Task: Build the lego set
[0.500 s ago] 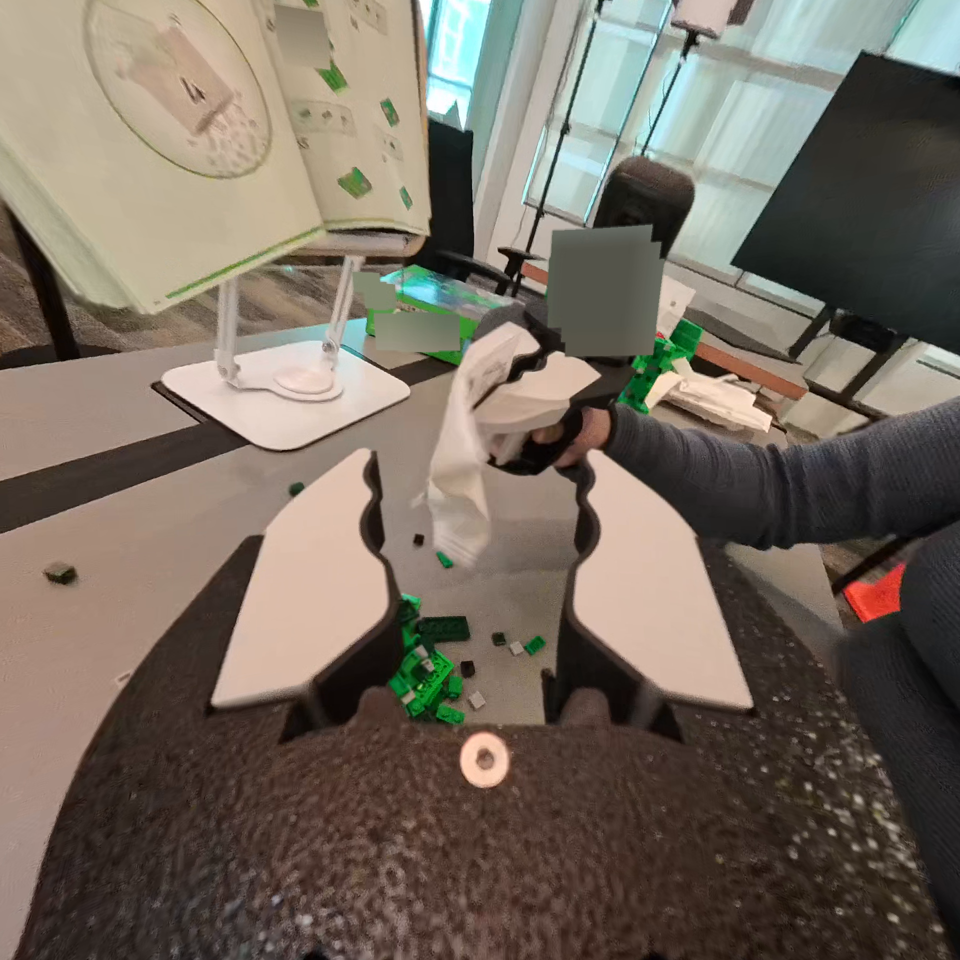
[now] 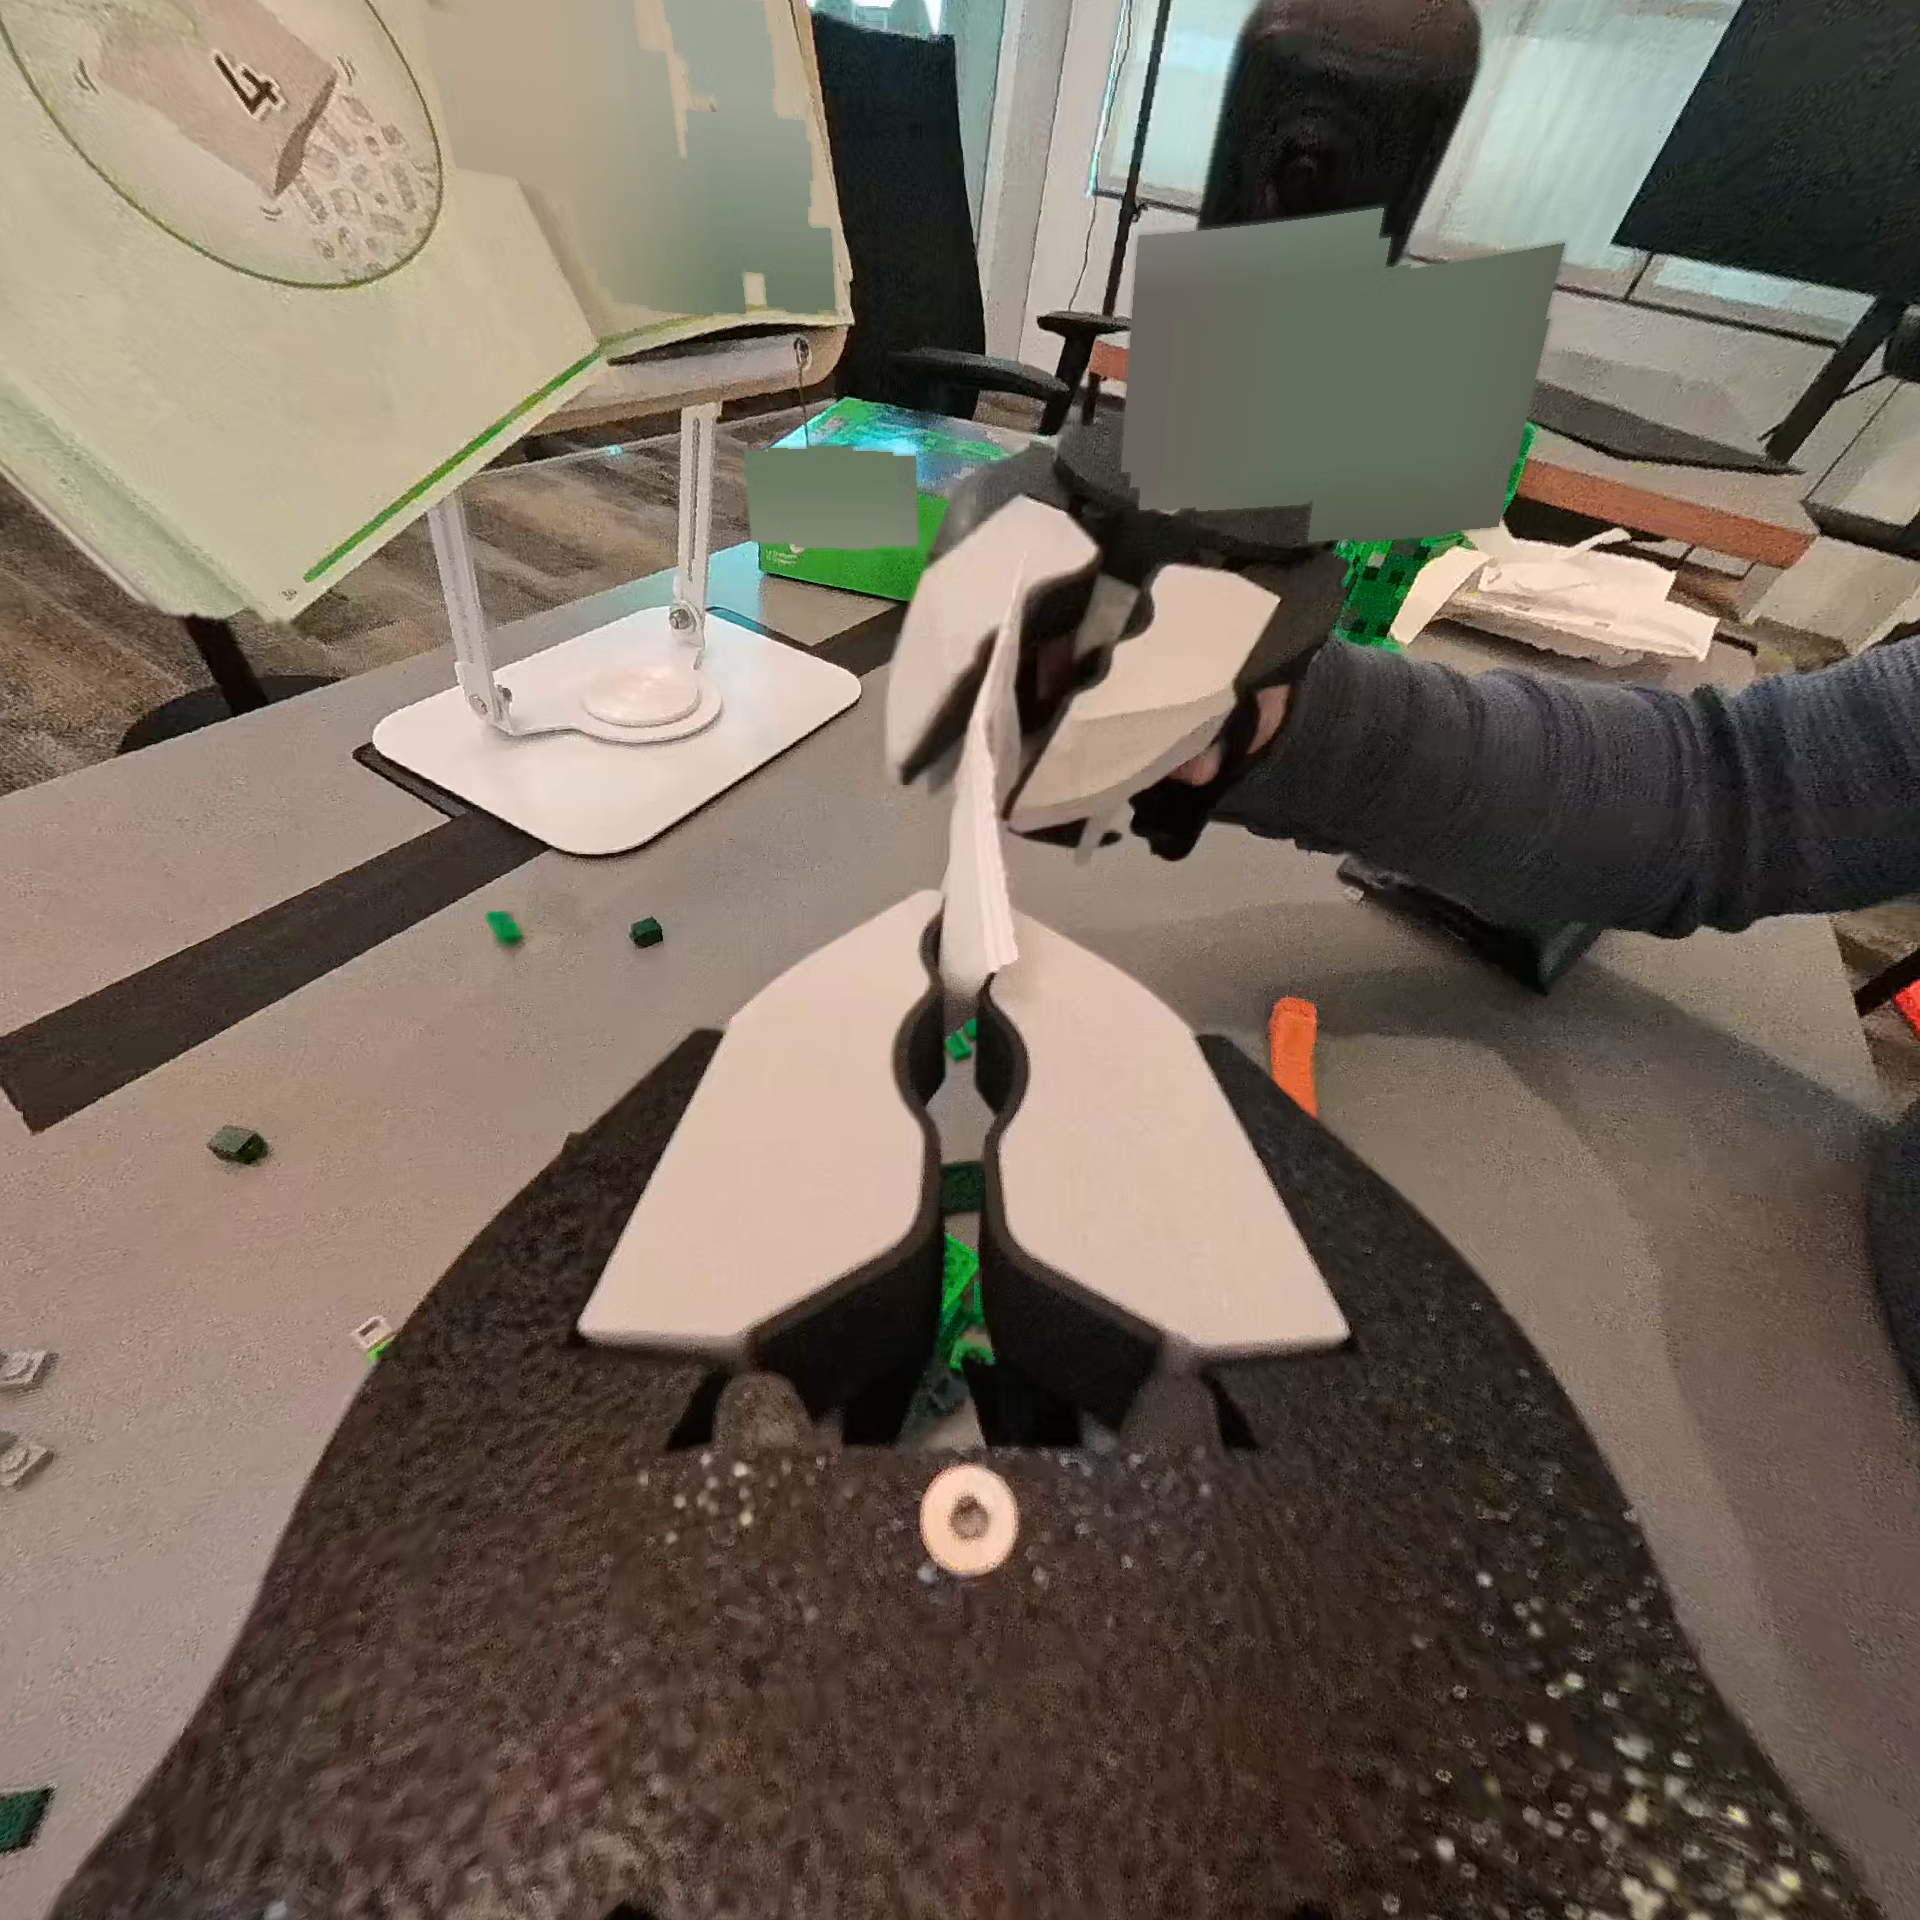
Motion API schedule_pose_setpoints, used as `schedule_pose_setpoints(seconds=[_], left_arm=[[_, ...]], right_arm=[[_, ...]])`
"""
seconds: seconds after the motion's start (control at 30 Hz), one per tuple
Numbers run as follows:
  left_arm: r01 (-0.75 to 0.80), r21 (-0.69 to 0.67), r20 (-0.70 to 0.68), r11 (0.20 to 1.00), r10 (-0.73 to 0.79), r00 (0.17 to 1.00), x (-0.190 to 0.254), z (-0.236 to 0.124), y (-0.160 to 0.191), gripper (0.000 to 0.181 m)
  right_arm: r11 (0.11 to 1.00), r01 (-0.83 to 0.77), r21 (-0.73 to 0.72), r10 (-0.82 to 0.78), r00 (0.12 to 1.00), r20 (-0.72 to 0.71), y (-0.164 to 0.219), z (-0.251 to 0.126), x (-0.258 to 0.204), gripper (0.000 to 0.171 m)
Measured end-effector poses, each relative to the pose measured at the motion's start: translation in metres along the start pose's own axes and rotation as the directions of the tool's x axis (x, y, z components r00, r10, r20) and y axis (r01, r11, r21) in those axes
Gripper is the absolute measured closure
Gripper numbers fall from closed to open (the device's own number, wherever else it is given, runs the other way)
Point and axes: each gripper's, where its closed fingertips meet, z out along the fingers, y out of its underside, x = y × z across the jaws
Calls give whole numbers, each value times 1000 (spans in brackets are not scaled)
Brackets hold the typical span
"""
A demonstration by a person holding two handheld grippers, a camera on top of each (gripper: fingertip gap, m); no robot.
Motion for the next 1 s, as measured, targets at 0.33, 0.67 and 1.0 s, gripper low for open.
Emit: schedule_pose_setpoints(seconds=[0.33,0.67,1.0], left_arm=[[20,-48,-112,999,-25,993,22,1,16,181],[-21,-53,-75,998,17,997,43,13,48,181],[7,7,-37,1000,-6,999,36,10,43,181]], right_arm=[[993,-15,-121,29,992,119,21,-12,-17,171],[997,7,-81,-1,997,75,45,-20,-41,166],[997,-36,-68,45,990,136,38,-17,-40,171]])
